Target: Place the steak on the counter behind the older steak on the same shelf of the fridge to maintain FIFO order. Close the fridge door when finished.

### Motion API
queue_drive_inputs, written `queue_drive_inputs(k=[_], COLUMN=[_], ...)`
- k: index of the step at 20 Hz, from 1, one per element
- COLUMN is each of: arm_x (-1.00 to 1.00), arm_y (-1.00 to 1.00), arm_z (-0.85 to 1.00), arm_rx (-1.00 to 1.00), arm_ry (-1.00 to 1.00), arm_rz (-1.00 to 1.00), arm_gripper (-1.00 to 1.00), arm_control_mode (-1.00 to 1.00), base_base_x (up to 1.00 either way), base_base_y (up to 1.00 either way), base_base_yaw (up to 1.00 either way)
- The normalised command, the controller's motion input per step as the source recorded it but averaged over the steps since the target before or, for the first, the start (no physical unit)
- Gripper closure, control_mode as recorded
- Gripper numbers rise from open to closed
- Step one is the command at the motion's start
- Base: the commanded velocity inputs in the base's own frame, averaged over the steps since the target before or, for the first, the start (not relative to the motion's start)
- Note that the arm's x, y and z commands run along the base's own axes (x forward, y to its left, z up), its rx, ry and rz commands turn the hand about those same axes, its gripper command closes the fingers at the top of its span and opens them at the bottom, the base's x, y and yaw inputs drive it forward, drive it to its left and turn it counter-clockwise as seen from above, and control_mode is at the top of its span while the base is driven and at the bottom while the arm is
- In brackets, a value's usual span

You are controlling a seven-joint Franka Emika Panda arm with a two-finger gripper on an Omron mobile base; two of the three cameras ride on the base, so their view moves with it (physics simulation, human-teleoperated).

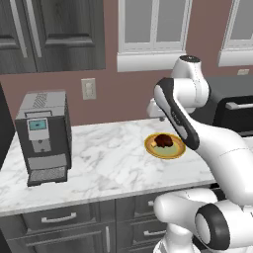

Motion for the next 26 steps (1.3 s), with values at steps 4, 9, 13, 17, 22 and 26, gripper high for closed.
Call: queue_drive_inputs(k=[4,9,13,17,22,26], arm_x=[0.0,-0.01,0.0,0.11,0.58,0.39], arm_y=[-0.01,-0.05,-0.21,-0.28,-0.04,-0.19], arm_z=[-0.17,-0.48,-0.65,-0.59,-0.44,-0.26], arm_rx=[0.03,0.08,0.11,0.14,0.03,0.02], arm_ry=[0.03,0.0,0.01,0.09,0.12,0.01], arm_rz=[0.0,-0.17,-0.31,-0.26,-0.03,-0.03], arm_gripper=[-1.0,-1.0,-1.0,-1.0,-1.0,-1.0], arm_control_mode=[-1.0,-1.0,-1.0,-1.0,-1.0,-1.0], base_base_x=[0.0,0.0,0.0,0.0,0.0,0.0], base_base_y=[0.0,0.0,0.0,0.0,0.0,0.0], base_base_yaw=[0.0,0.0,0.0,0.0,0.0,0.0])
